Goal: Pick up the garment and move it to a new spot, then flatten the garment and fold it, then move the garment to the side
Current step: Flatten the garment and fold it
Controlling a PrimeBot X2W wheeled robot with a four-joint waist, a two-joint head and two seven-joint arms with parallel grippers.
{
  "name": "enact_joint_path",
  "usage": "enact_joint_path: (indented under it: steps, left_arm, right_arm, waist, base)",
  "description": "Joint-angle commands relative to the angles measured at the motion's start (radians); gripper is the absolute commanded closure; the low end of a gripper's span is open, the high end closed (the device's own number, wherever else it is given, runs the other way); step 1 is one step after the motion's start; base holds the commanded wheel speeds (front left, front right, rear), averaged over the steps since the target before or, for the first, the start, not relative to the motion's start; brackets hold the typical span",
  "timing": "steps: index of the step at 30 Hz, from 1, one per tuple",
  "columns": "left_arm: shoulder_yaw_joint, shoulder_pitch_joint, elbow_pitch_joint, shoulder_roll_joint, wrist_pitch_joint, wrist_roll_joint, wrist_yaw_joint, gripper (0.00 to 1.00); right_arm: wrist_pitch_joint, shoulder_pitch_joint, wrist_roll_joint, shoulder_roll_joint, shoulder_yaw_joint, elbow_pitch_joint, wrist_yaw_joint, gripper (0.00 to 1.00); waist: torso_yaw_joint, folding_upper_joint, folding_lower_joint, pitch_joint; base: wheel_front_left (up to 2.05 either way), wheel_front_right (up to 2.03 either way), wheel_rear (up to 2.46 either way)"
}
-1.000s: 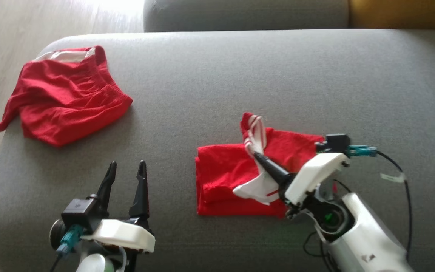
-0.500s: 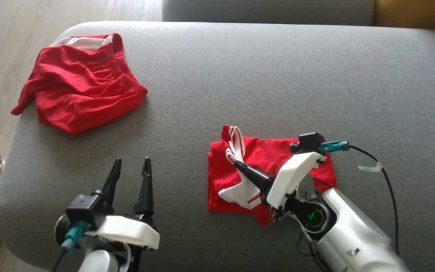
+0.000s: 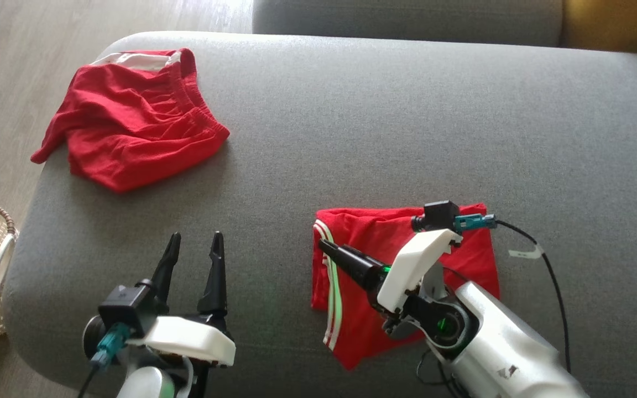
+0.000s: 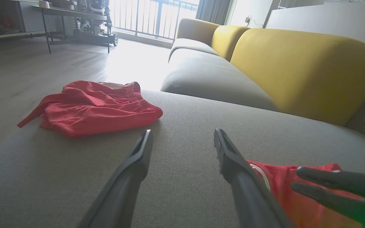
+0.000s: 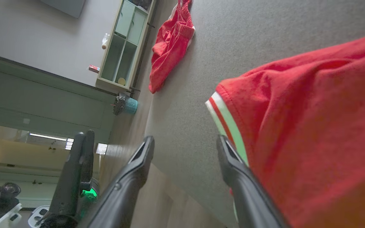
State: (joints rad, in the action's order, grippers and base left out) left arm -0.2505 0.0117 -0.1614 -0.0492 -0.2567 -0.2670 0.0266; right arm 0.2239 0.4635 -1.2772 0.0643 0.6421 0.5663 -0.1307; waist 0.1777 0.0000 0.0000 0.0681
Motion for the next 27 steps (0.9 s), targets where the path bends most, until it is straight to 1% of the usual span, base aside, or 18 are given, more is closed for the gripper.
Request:
enact_joint_path:
  steps: [1, 8, 12, 15, 20, 24, 27]
  left_arm:
    - [0.022, 0.039, 0.030, -0.001, -0.005, -0.004, 0.004, 0.00]
    - [0.016, 0.032, 0.028, -0.001, -0.005, -0.009, 0.004, 0.00]
    - [0.019, 0.025, 0.031, -0.001, -0.005, -0.008, 0.006, 0.00]
    - [0.025, 0.019, 0.036, -0.001, -0.005, -0.006, 0.005, 0.00]
    - [0.034, 0.017, 0.057, -0.001, -0.005, -0.004, 0.005, 0.00]
    - [0.037, 0.018, 0.076, -0.001, -0.005, -0.006, 0.005, 0.00]
    - [0.040, 0.021, 0.087, -0.001, -0.005, -0.008, 0.006, 0.00]
  right_arm:
    - [-0.024, 0.030, -0.019, -0.014, 0.021, -0.028, 0.000, 0.00]
    - [-0.090, 0.044, -0.040, -0.014, 0.071, 0.000, 0.000, 0.00]
    - [-0.151, 0.083, 0.018, -0.014, 0.057, 0.014, 0.000, 0.00]
    - [-0.199, 0.111, 0.109, -0.013, 0.016, 0.023, 0.000, 0.00]
    - [-0.284, 0.121, 0.321, 0.042, -0.088, -0.008, 0.000, 0.00]
    - [-0.337, 0.081, 0.540, 0.101, -0.197, -0.071, 0.000, 0.00]
    - [-0.342, 0.012, 0.676, 0.109, -0.315, -0.134, 0.000, 0.00]
  waist:
    - [0.003, 0.0000, 0.0000, -0.003]
    - [0.010, 0.0000, 0.0000, -0.013]
    - [0.008, 0.0000, 0.0000, -0.020]
    - [0.000, 0.0000, 0.0000, -0.026]
    - [-0.022, 0.0000, 0.0000, -0.033]
    - [-0.047, 0.0000, 0.0000, -0.035]
    - [-0.068, 0.0000, 0.0000, -0.035]
  base:
    - [0.00, 0.00, 0.00]
    - [0.00, 0.00, 0.00]
    - [0.00, 0.00, 0.00]
    - [0.00, 0.00, 0.00]
    - [0.00, 0.00, 0.00]
    - [0.00, 0.00, 0.00]
    - [0.00, 0.00, 0.00]
